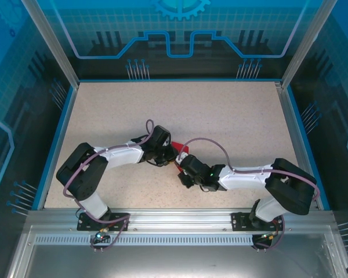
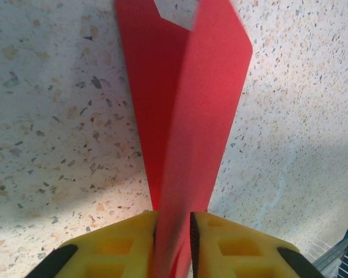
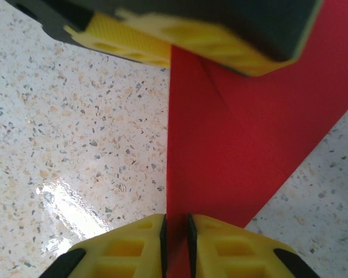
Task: Fold a paper plane with a square sheet of paper (pick it up from the middle)
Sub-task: Fold the wing for the fifth time at the center of the table.
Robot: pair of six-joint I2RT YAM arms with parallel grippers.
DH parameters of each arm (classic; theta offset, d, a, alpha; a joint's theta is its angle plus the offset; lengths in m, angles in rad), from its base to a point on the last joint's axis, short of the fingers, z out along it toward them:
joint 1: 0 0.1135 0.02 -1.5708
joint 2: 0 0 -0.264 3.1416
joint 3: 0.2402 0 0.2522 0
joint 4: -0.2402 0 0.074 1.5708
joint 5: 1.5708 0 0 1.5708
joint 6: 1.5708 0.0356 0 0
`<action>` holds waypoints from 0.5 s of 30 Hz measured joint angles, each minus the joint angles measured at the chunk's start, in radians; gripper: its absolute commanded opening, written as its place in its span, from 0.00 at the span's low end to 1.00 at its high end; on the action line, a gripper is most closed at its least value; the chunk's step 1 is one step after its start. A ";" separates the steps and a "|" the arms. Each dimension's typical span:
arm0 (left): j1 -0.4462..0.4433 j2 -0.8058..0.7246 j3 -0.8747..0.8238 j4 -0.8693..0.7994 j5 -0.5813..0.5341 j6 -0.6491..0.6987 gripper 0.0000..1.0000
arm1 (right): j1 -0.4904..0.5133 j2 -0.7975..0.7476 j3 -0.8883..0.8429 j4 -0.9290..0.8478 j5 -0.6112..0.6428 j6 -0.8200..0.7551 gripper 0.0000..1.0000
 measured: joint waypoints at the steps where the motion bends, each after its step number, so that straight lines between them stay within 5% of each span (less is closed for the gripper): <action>1: 0.000 -0.001 0.000 0.002 0.000 -0.001 0.19 | 0.000 -0.012 -0.002 -0.009 0.002 0.004 0.25; 8: 0.000 0.019 0.015 0.000 0.003 0.000 0.09 | 0.000 -0.079 -0.003 -0.087 0.019 0.003 0.44; 15: -0.004 0.060 0.029 0.002 0.007 -0.002 0.06 | 0.000 -0.131 -0.003 -0.142 0.019 -0.001 0.50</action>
